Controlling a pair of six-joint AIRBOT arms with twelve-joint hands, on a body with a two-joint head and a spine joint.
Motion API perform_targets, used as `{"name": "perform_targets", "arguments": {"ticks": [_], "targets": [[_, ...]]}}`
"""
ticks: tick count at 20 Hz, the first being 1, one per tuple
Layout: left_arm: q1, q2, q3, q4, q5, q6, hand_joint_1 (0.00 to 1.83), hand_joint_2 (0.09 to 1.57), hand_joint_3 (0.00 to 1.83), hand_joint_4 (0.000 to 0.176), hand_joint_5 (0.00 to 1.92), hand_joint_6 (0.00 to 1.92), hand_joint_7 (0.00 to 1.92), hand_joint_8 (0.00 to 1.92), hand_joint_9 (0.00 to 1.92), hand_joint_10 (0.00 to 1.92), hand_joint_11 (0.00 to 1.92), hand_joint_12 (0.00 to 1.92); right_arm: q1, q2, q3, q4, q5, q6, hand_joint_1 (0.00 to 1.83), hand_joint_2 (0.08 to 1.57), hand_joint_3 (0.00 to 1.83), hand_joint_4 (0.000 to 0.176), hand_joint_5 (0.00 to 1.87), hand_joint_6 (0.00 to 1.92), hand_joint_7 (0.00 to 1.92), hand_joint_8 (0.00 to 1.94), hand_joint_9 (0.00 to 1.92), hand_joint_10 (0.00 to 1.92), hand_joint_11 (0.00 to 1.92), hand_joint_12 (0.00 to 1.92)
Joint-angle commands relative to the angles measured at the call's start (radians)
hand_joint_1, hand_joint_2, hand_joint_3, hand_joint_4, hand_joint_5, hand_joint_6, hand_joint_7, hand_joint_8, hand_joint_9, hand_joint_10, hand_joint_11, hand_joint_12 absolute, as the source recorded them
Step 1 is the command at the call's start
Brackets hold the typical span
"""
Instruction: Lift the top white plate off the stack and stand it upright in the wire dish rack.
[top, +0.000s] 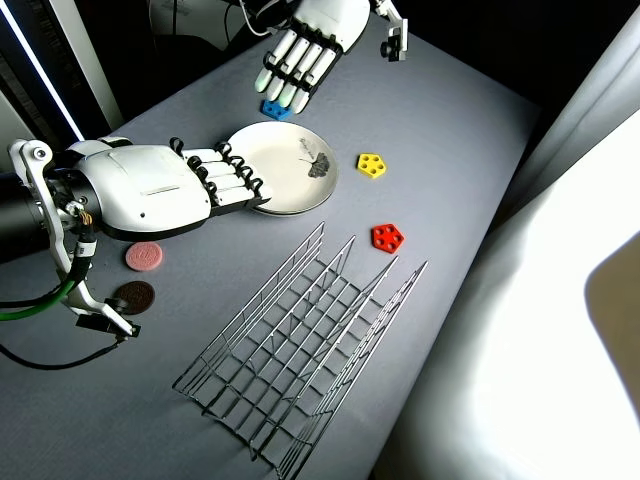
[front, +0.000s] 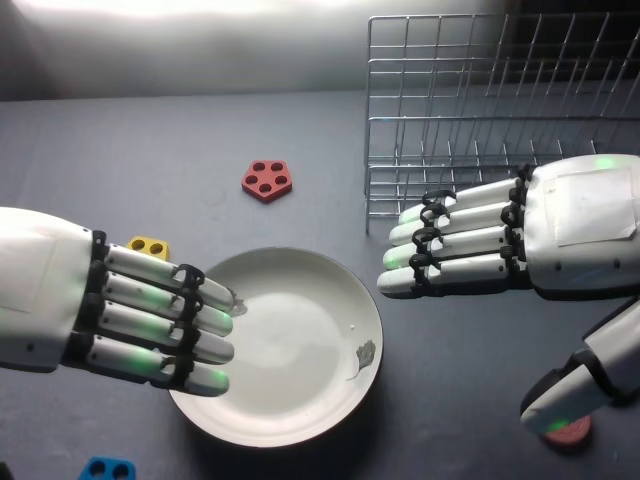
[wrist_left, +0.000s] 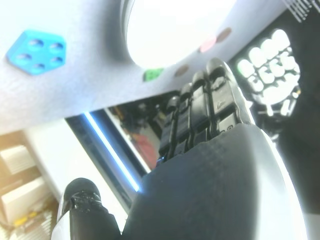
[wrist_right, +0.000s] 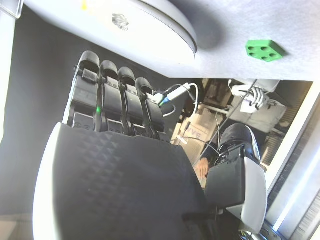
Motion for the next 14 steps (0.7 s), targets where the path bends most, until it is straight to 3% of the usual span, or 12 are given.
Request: {"name": "perform_targets", "arguments": {"ticks": [1, 14], "targets": [[-0.025, -0.003, -0.009, -0.065, -0.038, 0.002, 0.0, 0.87, 0.0, 0.0, 0.07, 0.0, 0.08, 0.0, 0.07, 0.0, 0.04, 0.17, 0.002, 0.01, 0.0, 0.065, 0.074, 0.0, 0.03, 0.99, 0.0, 0.0, 0.03, 0.01, 0.04, 0.01, 0.05, 0.01, 0.09, 0.05], [-0.065, -0.051, -0.022, 0.071, 0.082, 0.008, 0.0, 0.88, 0.0, 0.0, 0.06, 0.0, 0.08, 0.0, 0.06, 0.0, 0.02, 0.15, 0.002, 0.039, -0.008, 0.122, 0.181, -0.044, 0.02, 0.99, 0.0, 0.0, 0.02, 0.01, 0.04, 0.0, 0.07, 0.0, 0.1, 0.04]]}}
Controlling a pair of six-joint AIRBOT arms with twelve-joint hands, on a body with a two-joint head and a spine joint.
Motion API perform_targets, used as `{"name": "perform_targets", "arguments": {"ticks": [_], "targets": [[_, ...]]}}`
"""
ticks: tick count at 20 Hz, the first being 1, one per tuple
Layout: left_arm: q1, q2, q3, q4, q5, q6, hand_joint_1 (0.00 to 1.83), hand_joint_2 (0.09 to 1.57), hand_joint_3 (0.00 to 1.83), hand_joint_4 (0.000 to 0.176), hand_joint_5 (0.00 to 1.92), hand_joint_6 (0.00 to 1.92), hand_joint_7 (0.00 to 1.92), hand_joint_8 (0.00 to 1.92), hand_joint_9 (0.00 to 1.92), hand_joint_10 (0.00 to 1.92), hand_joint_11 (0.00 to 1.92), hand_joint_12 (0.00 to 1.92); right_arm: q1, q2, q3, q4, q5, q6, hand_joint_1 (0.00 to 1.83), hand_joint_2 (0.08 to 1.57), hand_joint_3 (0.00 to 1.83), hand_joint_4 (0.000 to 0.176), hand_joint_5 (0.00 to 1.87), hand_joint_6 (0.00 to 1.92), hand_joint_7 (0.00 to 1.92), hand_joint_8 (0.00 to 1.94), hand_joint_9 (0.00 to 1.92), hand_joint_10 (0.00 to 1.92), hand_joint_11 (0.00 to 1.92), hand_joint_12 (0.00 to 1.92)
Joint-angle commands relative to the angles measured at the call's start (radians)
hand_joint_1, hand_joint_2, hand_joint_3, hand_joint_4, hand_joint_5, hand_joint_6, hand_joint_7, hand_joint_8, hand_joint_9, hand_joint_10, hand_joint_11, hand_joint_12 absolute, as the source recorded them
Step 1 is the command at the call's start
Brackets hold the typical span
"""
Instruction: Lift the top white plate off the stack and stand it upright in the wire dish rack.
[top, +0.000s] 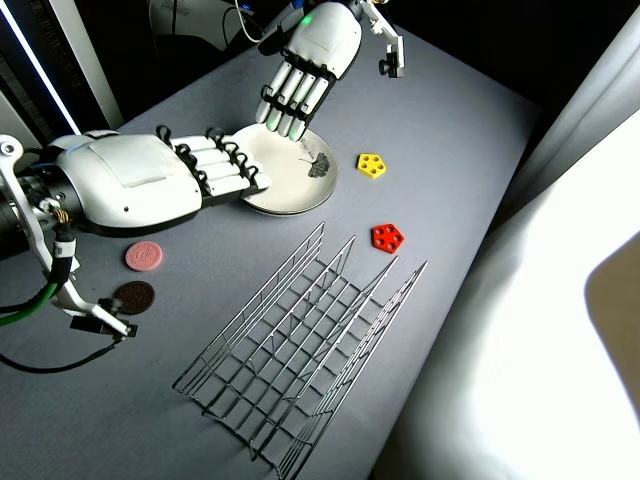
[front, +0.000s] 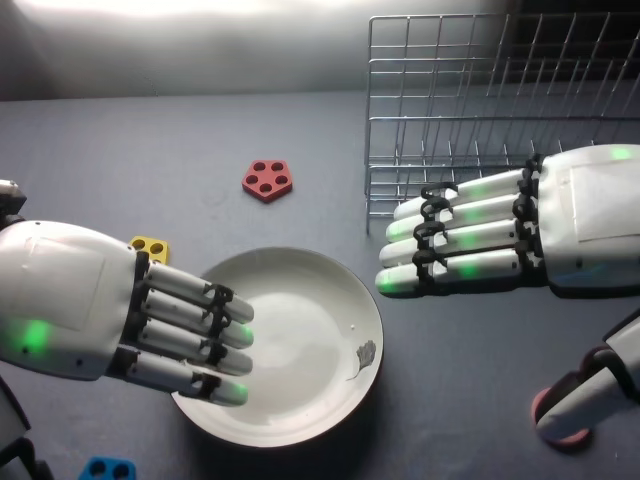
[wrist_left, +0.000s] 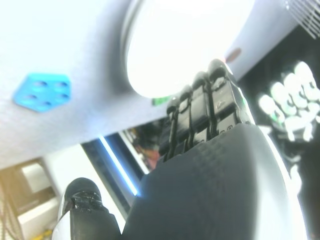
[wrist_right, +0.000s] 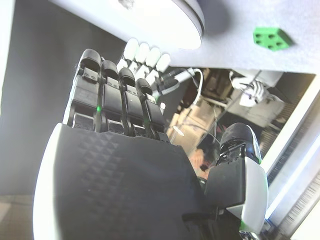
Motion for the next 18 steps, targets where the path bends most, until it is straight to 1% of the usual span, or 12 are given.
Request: {"name": "perform_targets", "arguments": {"ticks": [1, 2, 4, 8, 10, 11, 14, 15, 16, 18], "targets": [[-0.02, -0.001, -0.004, -0.052, -0.048, 0.001, 0.0, 0.88, 0.0, 0.0, 0.07, 0.01, 0.09, 0.0, 0.07, 0.0, 0.03, 0.16, 0.002, 0.014, -0.002, 0.082, 0.077, -0.002, 0.0, 0.99, 0.0, 0.0, 0.02, 0.01, 0.04, 0.0, 0.07, 0.0, 0.11, 0.04], [-0.019, -0.005, -0.002, -0.04, -0.043, 0.0, 0.02, 0.88, 0.0, 0.0, 0.06, 0.0, 0.08, 0.0, 0.06, 0.0, 0.02, 0.15, 0.002, 0.016, -0.002, 0.089, 0.082, -0.007, 0.0, 0.99, 0.0, 0.0, 0.01, 0.0, 0.03, 0.0, 0.05, 0.0, 0.09, 0.03], [-0.019, -0.012, 0.002, -0.027, -0.032, -0.018, 0.02, 0.87, 0.0, 0.0, 0.05, 0.0, 0.07, 0.0, 0.05, 0.0, 0.02, 0.15, -0.005, 0.024, -0.008, 0.101, 0.106, -0.021, 0.0, 0.99, 0.0, 0.0, 0.04, 0.01, 0.06, 0.01, 0.08, 0.01, 0.11, 0.04], [-0.021, -0.022, 0.002, -0.008, 0.004, -0.026, 0.02, 0.87, 0.0, 0.0, 0.08, 0.01, 0.1, 0.01, 0.09, 0.01, 0.07, 0.17, -0.015, 0.027, -0.012, 0.114, 0.112, -0.032, 0.0, 0.98, 0.0, 0.0, 0.04, 0.01, 0.06, 0.0, 0.08, 0.01, 0.12, 0.04], [-0.022, -0.031, 0.009, 0.004, 0.025, -0.026, 0.04, 0.87, 0.0, 0.0, 0.06, 0.0, 0.08, 0.0, 0.06, 0.0, 0.03, 0.16, -0.016, 0.027, -0.012, 0.121, 0.118, -0.037, 0.0, 0.98, 0.0, 0.0, 0.03, 0.0, 0.04, 0.0, 0.06, 0.0, 0.1, 0.03], [-0.022, -0.034, 0.014, 0.008, 0.033, -0.026, 0.04, 0.87, 0.0, 0.0, 0.06, 0.0, 0.07, 0.0, 0.06, 0.0, 0.03, 0.16, -0.017, 0.027, -0.012, 0.123, 0.123, -0.039, 0.0, 0.99, 0.0, 0.0, 0.05, 0.01, 0.07, 0.01, 0.08, 0.01, 0.11, 0.04], [-0.023, -0.048, 0.041, 0.021, 0.063, -0.026, 0.01, 0.88, 0.0, 0.0, 0.05, 0.0, 0.07, 0.0, 0.05, 0.0, 0.02, 0.15, -0.022, 0.027, -0.013, 0.132, 0.131, -0.068, 0.0, 0.99, 0.0, 0.0, 0.07, 0.01, 0.07, 0.01, 0.08, 0.0, 0.12, 0.04], [-0.025, -0.051, 0.053, 0.023, 0.069, -0.028, 0.03, 0.88, 0.0, 0.0, 0.06, 0.0, 0.07, 0.0, 0.06, 0.01, 0.04, 0.16, -0.026, 0.026, -0.013, 0.134, 0.135, -0.087, 0.0, 0.99, 0.0, 0.0, 0.05, 0.0, 0.06, 0.0, 0.08, 0.0, 0.11, 0.03], [-0.027, -0.053, 0.065, 0.023, 0.065, -0.033, 0.04, 0.87, 0.0, 0.0, 0.07, 0.01, 0.08, 0.01, 0.08, 0.01, 0.05, 0.17, -0.029, 0.026, -0.014, 0.136, 0.14, -0.106, 0.0, 0.98, 0.0, 0.0, 0.04, 0.0, 0.05, 0.0, 0.06, 0.0, 0.1, 0.02], [-0.033, -0.055, 0.082, 0.02, 0.058, -0.037, 0.01, 0.87, 0.0, 0.0, 0.05, 0.0, 0.06, 0.0, 0.06, 0.0, 0.03, 0.16, -0.033, 0.025, -0.014, 0.136, 0.145, -0.113, 0.01, 0.99, 0.0, 0.0, 0.04, 0.0, 0.05, 0.0, 0.07, 0.01, 0.12, 0.03]]}}
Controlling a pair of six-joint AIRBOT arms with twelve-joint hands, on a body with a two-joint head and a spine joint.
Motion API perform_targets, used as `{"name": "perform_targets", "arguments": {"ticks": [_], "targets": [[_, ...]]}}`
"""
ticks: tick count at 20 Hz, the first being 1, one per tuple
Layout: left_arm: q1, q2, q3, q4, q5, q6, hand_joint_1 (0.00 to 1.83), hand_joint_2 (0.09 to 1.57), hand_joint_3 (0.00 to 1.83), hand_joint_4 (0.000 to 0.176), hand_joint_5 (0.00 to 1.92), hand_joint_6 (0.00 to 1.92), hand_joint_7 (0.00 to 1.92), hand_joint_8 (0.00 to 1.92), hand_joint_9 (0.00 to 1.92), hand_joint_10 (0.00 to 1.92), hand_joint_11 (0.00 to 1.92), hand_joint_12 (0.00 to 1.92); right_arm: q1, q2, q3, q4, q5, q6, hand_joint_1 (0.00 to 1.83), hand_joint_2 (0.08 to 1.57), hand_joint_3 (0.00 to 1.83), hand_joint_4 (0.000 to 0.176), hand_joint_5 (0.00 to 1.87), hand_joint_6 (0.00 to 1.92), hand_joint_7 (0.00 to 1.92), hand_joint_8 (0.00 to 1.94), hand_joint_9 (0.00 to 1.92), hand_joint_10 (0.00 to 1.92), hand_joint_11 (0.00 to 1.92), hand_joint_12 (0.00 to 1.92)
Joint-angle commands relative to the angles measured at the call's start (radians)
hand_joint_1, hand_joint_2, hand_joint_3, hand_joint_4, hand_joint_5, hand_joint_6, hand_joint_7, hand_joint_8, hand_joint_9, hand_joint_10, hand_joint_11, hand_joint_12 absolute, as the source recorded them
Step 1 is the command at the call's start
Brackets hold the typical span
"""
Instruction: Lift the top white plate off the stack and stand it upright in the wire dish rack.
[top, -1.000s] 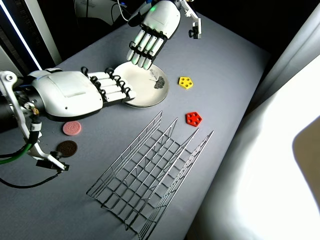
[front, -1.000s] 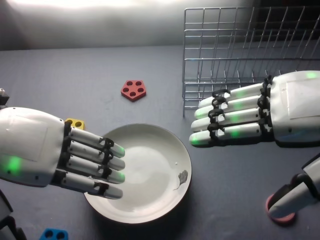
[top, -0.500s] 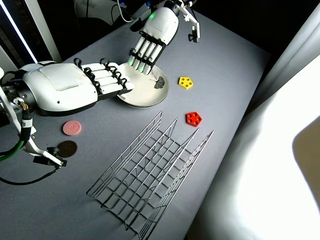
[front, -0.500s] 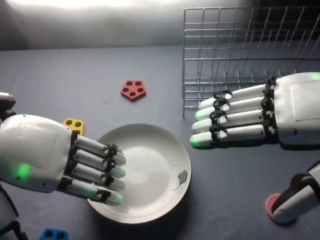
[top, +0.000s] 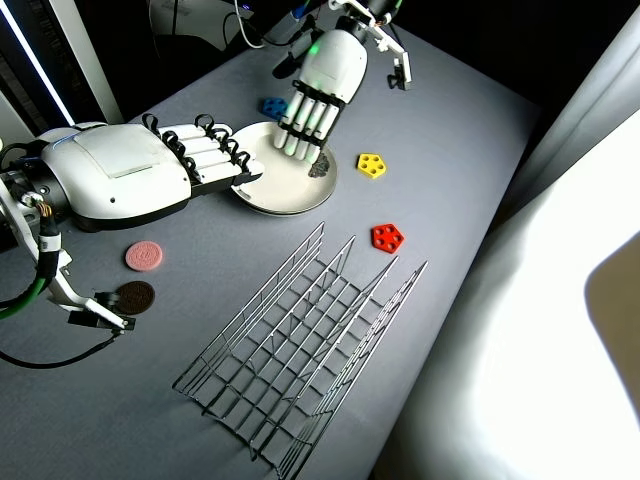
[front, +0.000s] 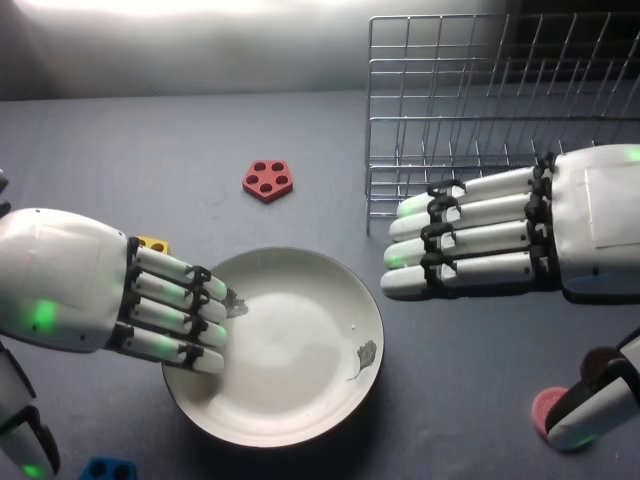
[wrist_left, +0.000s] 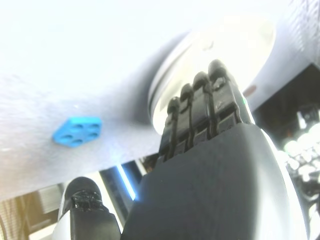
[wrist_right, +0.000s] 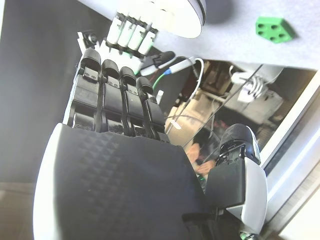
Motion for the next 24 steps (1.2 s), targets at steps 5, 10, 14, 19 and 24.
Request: {"name": "perform_targets", "arguments": {"ticks": [5, 10, 14, 19, 24], "targets": [[-0.027, -0.008, 0.031, -0.072, -0.074, -0.021, 0.01, 0.88, 0.0, 0.0, 0.04, 0.0, 0.05, 0.0, 0.05, 0.0, 0.04, 0.16, -0.003, 0.006, -0.001, 0.07, 0.086, -0.002, 0.03, 0.99, 0.0, 0.0, 0.05, 0.0, 0.07, 0.0, 0.08, 0.0, 0.12, 0.03], [-0.009, -0.009, 0.03, -0.061, -0.086, -0.032, 0.04, 0.86, 0.0, 0.0, 0.05, 0.01, 0.07, 0.01, 0.06, 0.01, 0.03, 0.16, -0.003, 0.006, 0.007, 0.07, 0.086, -0.002, 0.0, 0.98, 0.0, 0.0, 0.05, 0.0, 0.06, 0.0, 0.08, 0.0, 0.11, 0.02], [-0.006, -0.009, 0.025, -0.061, -0.085, -0.032, 0.01, 0.88, 0.0, 0.0, 0.03, 0.0, 0.04, 0.0, 0.03, 0.0, 0.02, 0.15, -0.006, 0.006, 0.007, 0.075, 0.084, -0.002, 0.0, 0.98, 0.0, 0.0, 0.03, 0.0, 0.05, 0.0, 0.07, 0.0, 0.1, 0.02], [0.002, -0.014, 0.013, -0.042, -0.059, -0.029, 0.01, 0.87, 0.0, 0.0, 0.05, 0.01, 0.06, 0.0, 0.06, 0.01, 0.04, 0.16, -0.006, 0.008, 0.003, 0.079, 0.082, -0.002, 0.0, 0.98, 0.0, 0.0, 0.03, 0.01, 0.06, 0.01, 0.08, 0.01, 0.11, 0.02], [0.001, -0.025, 0.016, -0.032, -0.041, -0.048, 0.02, 0.87, 0.0, 0.0, 0.07, 0.01, 0.08, 0.01, 0.07, 0.01, 0.05, 0.17, -0.005, 0.009, 0.009, 0.079, 0.083, -0.003, 0.0, 0.97, 0.0, 0.0, 0.0, 0.0, 0.04, 0.0, 0.07, 0.0, 0.09, 0.01]]}}
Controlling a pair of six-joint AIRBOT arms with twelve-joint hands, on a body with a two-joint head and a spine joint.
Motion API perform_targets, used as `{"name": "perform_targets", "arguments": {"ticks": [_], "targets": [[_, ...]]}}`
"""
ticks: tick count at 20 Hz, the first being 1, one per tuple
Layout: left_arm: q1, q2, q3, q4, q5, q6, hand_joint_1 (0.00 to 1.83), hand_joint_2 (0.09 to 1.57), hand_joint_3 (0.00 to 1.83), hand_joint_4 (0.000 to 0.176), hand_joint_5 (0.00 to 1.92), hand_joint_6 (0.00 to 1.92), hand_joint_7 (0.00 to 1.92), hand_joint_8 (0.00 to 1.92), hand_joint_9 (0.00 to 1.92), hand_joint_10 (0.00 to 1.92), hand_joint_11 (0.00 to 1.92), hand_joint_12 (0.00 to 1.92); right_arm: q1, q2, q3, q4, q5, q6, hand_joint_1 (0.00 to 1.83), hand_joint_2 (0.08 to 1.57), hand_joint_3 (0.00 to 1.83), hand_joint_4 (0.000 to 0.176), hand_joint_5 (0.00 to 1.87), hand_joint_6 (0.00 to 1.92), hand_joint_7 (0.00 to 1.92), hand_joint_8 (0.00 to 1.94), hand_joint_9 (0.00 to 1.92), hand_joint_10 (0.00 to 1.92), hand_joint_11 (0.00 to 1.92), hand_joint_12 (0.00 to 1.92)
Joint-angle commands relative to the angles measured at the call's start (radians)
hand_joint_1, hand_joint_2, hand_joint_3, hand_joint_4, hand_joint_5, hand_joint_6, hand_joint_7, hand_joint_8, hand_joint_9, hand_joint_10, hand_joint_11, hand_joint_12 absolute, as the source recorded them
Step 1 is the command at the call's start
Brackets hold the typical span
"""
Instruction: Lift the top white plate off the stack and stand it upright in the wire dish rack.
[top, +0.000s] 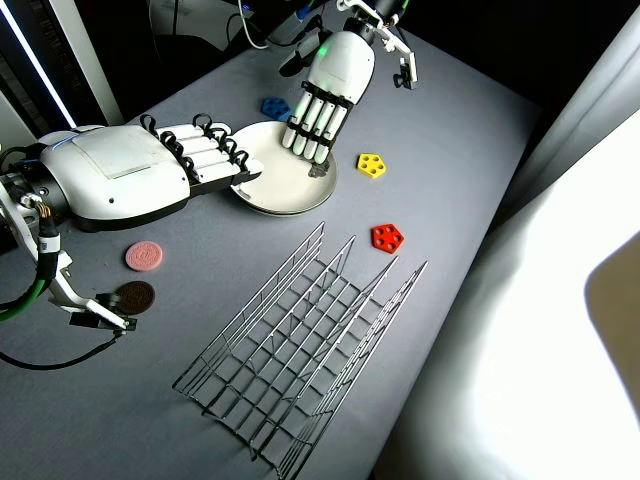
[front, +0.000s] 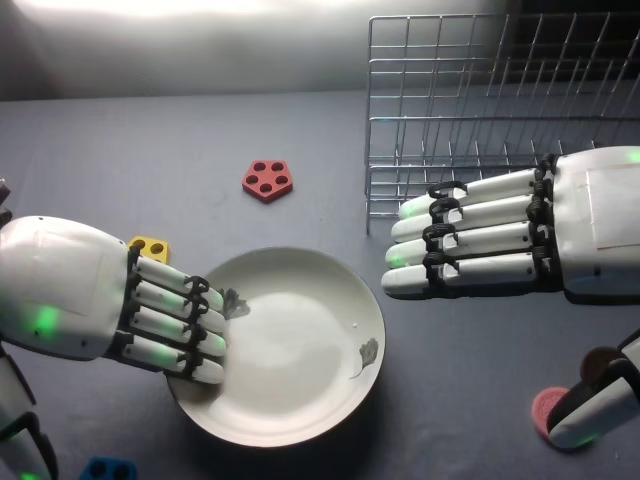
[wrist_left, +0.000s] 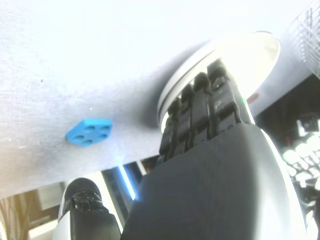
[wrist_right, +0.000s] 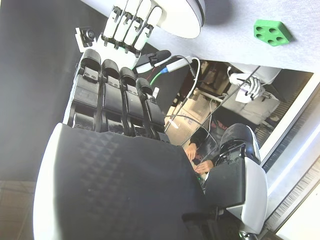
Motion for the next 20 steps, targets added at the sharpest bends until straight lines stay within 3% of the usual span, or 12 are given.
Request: {"name": "perform_targets", "arguments": {"ticks": [1, 7, 10, 15, 20], "targets": [[-0.014, -0.004, -0.001, -0.053, -0.032, -0.011, 0.01, 0.87, 0.0, 0.0, 0.07, 0.0, 0.08, 0.0, 0.07, 0.01, 0.03, 0.16, 0.003, 0.012, 0.001, 0.071, 0.079, 0.0, 0.0, 0.97, 0.0, 0.0, 0.02, 0.01, 0.06, 0.01, 0.08, 0.01, 0.1, 0.01], [-0.008, -0.012, -0.001, -0.042, -0.02, -0.019, 0.0, 0.86, 0.0, 0.0, 0.06, 0.0, 0.07, 0.0, 0.06, 0.0, 0.03, 0.16, 0.005, 0.012, 0.011, 0.071, 0.098, -0.009, 0.0, 0.99, 0.01, 0.0, 0.05, 0.01, 0.08, 0.01, 0.1, 0.01, 0.13, 0.03], [-0.005, -0.013, -0.001, -0.039, -0.016, -0.019, 0.01, 0.86, 0.0, 0.0, 0.04, 0.0, 0.06, 0.0, 0.05, 0.0, 0.01, 0.16, 0.004, 0.009, 0.012, 0.072, 0.1, -0.102, 0.0, 0.98, 0.0, 0.0, 0.04, 0.01, 0.06, 0.01, 0.08, 0.01, 0.12, 0.02], [0.0, -0.019, -0.002, -0.045, -0.011, -0.022, 0.01, 0.86, 0.0, 0.0, 0.07, 0.01, 0.09, 0.01, 0.08, 0.01, 0.04, 0.18, 0.012, -0.001, 0.023, 0.071, 0.091, -0.115, 0.0, 0.98, 0.0, 0.0, 0.03, 0.0, 0.05, 0.01, 0.08, 0.0, 0.11, 0.02], [0.004, -0.052, 0.008, -0.131, 0.018, -0.035, 0.02, 0.86, 0.0, 0.0, 0.06, 0.01, 0.07, 0.0, 0.06, 0.0, 0.03, 0.18, 0.02, -0.002, 0.027, 0.071, 0.091, -0.115, 0.0, 0.98, 0.0, 0.0, 0.03, 0.01, 0.06, 0.01, 0.08, 0.01, 0.1, 0.01]]}}
